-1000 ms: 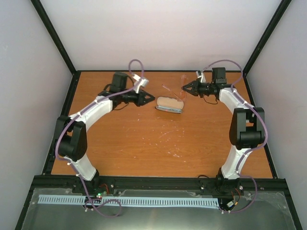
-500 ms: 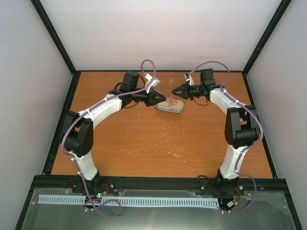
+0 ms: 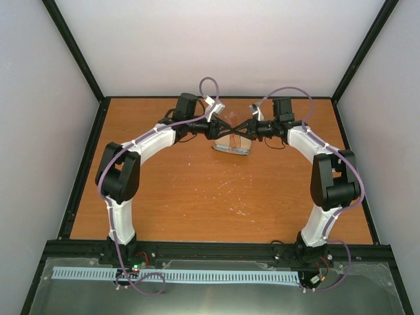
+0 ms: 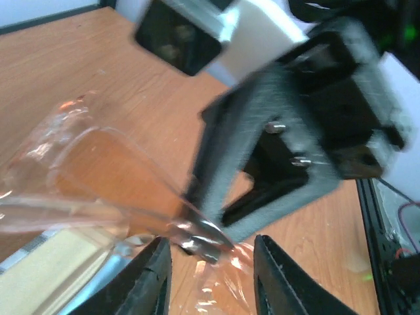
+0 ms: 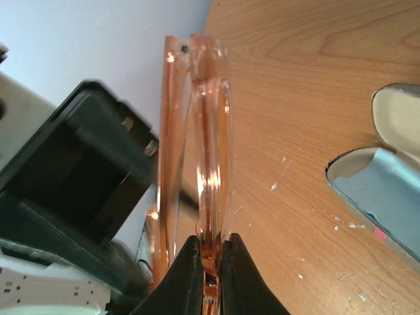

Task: Organize the sunglasses
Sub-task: Fold the sunglasses.

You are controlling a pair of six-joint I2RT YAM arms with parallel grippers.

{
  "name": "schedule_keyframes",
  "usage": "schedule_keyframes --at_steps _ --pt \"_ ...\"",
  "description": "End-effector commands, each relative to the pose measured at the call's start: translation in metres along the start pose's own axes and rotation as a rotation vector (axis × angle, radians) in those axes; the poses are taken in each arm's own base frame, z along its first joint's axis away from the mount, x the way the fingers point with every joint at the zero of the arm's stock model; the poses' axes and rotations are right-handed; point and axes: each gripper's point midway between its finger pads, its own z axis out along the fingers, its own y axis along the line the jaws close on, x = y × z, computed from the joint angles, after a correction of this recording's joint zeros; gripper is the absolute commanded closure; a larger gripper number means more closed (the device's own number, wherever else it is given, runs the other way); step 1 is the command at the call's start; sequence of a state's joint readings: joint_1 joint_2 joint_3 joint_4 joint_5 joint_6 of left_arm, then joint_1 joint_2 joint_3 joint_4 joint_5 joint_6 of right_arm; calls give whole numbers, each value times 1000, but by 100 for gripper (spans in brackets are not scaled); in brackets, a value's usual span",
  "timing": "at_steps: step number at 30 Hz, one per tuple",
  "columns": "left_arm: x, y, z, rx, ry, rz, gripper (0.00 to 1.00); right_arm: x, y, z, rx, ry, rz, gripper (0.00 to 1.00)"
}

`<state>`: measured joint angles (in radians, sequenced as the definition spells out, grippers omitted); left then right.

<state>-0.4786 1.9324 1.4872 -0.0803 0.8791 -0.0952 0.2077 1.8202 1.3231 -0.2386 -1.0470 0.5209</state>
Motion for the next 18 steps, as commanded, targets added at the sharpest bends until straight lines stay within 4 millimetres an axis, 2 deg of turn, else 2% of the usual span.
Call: schedule_keyframes --at_steps 1,4,5,8,11,12,14,16,18 --pt "-5 20 11 -48 -12 4 53 14 28 -4 -62 41 -40 97" --pt "-15 23 1 -77 -32 17 36 17 15 -5 -18 34 -20 97" --pt "-22 24 -6 -87 -46 24 33 17 10 -5 -4 28 -10 97" --pt "-40 36 -35 -136 -85 24 28 14 -10 -11 58 -6 24 97" --pt "-57 62 -68 -216 -132 40 28 10 -26 -18 93 -33 57 97" --pt "-60 74 -77 -251 -134 43 31 10 -30 -19 99 -36 64 97" --pt "-60 101 -86 -306 -115 42 45 9 -36 -19 126 -38 72 97" --pt "-59 128 -85 -337 -73 35 61 8 -43 -19 154 -43 86 97" --pt "-53 155 -74 -350 -12 26 70 6 -47 -19 175 -52 93 97"
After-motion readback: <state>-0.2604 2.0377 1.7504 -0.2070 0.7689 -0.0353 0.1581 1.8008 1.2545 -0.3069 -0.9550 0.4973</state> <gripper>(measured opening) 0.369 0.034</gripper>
